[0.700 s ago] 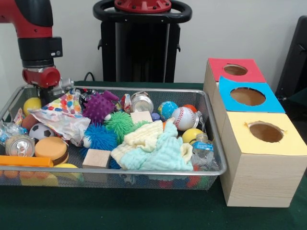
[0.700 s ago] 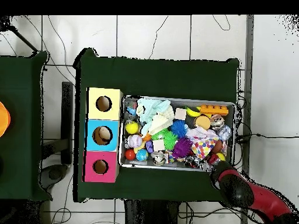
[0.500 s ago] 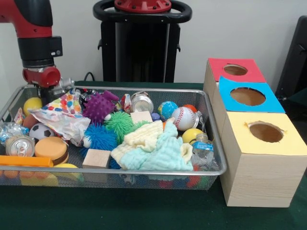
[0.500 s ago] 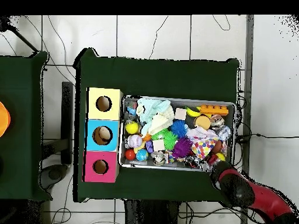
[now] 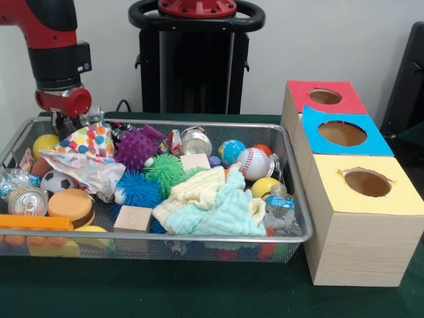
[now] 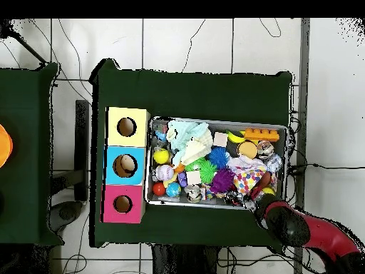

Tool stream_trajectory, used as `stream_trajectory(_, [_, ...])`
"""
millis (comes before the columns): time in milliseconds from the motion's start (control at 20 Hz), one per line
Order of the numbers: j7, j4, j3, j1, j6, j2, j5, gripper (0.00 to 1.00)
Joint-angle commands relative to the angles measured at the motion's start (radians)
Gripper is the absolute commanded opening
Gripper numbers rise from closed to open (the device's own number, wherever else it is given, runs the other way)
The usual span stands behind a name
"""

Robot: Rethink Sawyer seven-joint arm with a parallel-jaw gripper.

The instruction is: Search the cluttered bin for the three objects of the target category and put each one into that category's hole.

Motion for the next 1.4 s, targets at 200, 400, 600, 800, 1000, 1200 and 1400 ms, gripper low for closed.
stream_trajectory(200, [-0.274,-0.062,0.004,-0.014,0.216,0.039,-0.1,1.0])
stream_trajectory(400, [-0.266,-0.076,0.004,-0.015,0.203,0.064,-0.111,1.0])
stream_trajectory(600, [-0.284,-0.023,0.047,-0.023,0.247,-0.021,-0.061,1.0])
stream_trajectory(800, [-0.283,0.061,0.092,-0.037,0.29,-0.145,0.004,1.0])
stream_trajectory(1000, [-0.279,0.1,0.139,-0.062,0.324,-0.201,0.039,1.0])
stream_trajectory(1200, [-0.267,0.143,0.204,-0.106,0.298,-0.228,0.043,1.0])
stream_trajectory(1400, [-0.252,0.16,0.243,-0.128,0.281,-0.243,0.032,1.0])
